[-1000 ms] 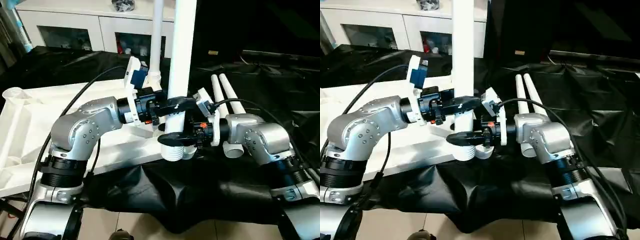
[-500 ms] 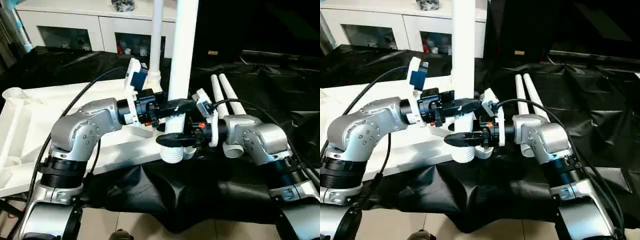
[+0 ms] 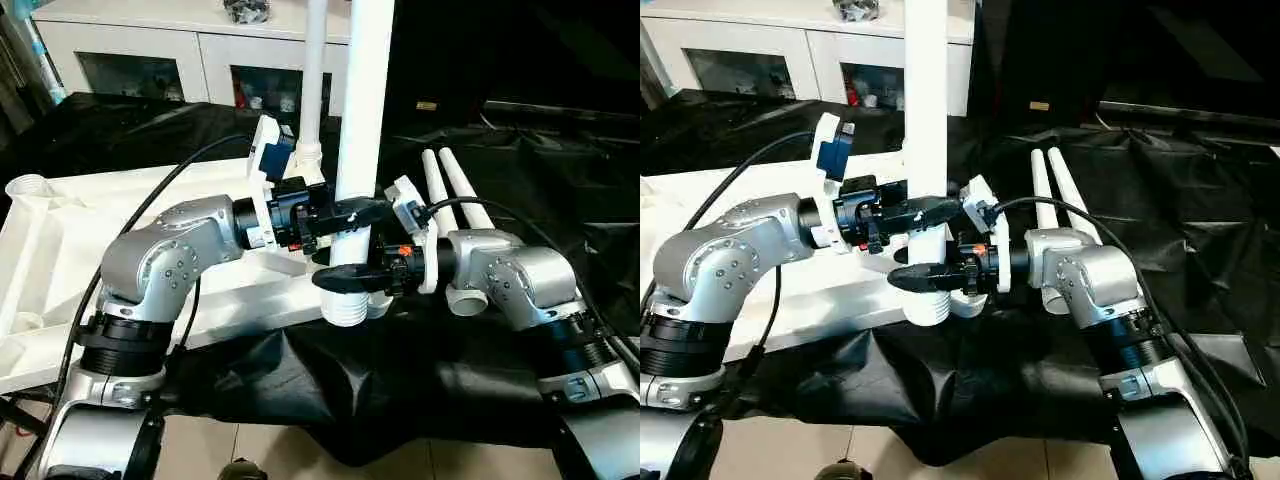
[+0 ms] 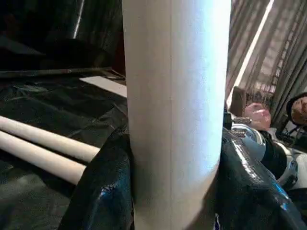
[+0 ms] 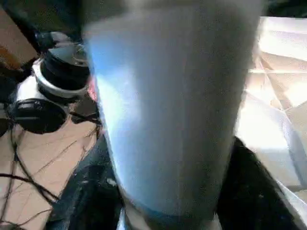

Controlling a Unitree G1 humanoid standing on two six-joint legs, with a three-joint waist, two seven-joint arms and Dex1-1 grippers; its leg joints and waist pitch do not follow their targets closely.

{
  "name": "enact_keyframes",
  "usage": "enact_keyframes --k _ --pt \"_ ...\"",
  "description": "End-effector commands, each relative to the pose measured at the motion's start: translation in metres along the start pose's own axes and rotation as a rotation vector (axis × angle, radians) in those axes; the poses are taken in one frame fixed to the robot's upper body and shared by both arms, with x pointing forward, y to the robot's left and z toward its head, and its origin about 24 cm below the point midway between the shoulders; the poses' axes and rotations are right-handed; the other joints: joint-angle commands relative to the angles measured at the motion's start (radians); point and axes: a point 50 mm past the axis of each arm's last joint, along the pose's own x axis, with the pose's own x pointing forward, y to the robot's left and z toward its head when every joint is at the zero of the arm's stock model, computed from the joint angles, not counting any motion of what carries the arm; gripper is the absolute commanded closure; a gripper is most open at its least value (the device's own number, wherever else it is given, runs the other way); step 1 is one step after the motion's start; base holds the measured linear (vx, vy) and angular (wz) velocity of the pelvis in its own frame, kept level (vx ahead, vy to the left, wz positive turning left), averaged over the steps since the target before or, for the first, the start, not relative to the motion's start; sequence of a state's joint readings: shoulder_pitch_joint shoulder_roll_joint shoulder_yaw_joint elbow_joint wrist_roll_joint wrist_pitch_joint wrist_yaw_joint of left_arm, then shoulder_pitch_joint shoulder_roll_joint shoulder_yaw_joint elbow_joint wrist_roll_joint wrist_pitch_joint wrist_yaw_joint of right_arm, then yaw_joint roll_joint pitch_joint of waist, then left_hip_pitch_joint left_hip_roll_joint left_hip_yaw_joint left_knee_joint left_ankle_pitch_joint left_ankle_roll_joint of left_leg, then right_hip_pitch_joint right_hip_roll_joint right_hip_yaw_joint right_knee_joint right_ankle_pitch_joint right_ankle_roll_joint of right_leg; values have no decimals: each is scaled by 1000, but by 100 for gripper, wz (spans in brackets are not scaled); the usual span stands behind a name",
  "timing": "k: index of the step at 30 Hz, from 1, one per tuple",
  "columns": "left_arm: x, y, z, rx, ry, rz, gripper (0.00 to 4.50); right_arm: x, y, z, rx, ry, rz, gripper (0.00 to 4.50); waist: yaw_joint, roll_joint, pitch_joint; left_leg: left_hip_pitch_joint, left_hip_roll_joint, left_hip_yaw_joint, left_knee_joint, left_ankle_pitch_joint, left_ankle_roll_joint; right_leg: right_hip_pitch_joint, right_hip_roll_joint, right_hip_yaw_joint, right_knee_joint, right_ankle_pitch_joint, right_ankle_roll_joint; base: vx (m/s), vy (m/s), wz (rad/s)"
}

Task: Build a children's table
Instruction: Insert table leg to table base

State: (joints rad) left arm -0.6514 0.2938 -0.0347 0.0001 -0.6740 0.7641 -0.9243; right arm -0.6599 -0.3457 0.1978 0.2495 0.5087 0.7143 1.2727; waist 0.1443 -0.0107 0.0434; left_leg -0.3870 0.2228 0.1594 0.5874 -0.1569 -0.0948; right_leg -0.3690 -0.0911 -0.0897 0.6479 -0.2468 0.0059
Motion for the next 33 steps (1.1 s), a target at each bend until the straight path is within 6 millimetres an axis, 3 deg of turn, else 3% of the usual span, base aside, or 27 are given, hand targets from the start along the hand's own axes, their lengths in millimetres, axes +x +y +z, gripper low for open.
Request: enact_keyframes --k 1,3,5,10,15,17,19,21,22,23,26,30,31,33 --pt "4 -6 1 -11 -19 -53 187 -5 -1 4 -6 -26 -33 251 2 3 -75 18 1 8 -51 -68 -2 53 -42 43 -59 169 -241 0 0 0" --pt "5 -6 7 -18 -128 -46 177 -3 -1 5 -5 -52 -41 254 1 1 -74 15 1 10 -50 -64 -1 54 -42 44 -58 182 -250 0 0 0" --pt "4 -3 13 -31 -220 -10 174 -3 0 5 -9 -69 -49 257 4 7 -77 18 1 8 -48 -66 0 52 -42 44 -59 195 -255 0 0 0" --pt "-1 1 27 -56 -474 57 174 -2 -2 2 -18 -115 -106 258 8 1 -75 14 1 8 -48 -77 -1 57 -45 44 -60 198 -255 0 0 0" --pt "-6 0 25 -39 -484 81 174 -5 -10 -7 -84 -114 -253 258 5 -1 -73 18 3 8 -53 -90 -11 53 -44 44 -66 133 -220 0 0 0" --pt "-8 2 17 11 -404 136 174 -9 -20 -12 -126 -145 -406 258 4 4 -73 17 5 6 -55 -89 -20 51 -46 44 -67 118 -208 0 0 0" --pt "-10 8 -3 71 -206 181 174 -15 -27 -15 -97 -207 -524 258 -1 6 -72 23 4 7 -58 -97 -29 46 -43 46 -70 88 -181 0 0 0" --pt "-16 19 -40 161 112 239 174 -21 -34 -25 -118 -177 -655 258 -7 11 -70 26 4 6 -61 -109 -37 43 -39 45 -72 62 -160 0 0 0" --pt "-17 22 -47 176 171 247 174 -21 -35 -28 -127 -160 -678 258 -4 17 -70 29 4 4 -61 -112 -39 41 -39 46 -76 51 -148 0 0 0" --pt "-19 24 -55 192 238 254 174 -22 -35 -32 -128 -137 -690 258 -8 15 -71 27 2 5 -61 -116 -52 43 -38 47 -71 61 -137 0 0 0" --pt "-21 28 -67 205 331 251 174 -22 -36 -38 -129 -109 -709 258 -8 18 -74 27 2 5 -61 -118 -65 43 -39 47 -68 109 -157 0 0 0" --pt "-27 37 -95 206 527 250 174 -19 -37 -46 -101 -126 -750 258 -13 16 -72 25 0 7 -62 -136 -53 45 -41 50 -68 106 -174 0 0 0" --pt "-27 39 -96 199 539 258 174 -17 -37 -47 -101 -131 -749 258 -12 26 -74 27 2 6 -61 -146 -54 43 -43 50 -67 104 -179 0 0 0" --pt "-29 41 -102 194 583 266 191 -14 -35 -49 -100 -131 -742 258 -13 21 -73 27 3 6 -62 -153 -53 43 -42 50 -67 106 -186 0 0 0"
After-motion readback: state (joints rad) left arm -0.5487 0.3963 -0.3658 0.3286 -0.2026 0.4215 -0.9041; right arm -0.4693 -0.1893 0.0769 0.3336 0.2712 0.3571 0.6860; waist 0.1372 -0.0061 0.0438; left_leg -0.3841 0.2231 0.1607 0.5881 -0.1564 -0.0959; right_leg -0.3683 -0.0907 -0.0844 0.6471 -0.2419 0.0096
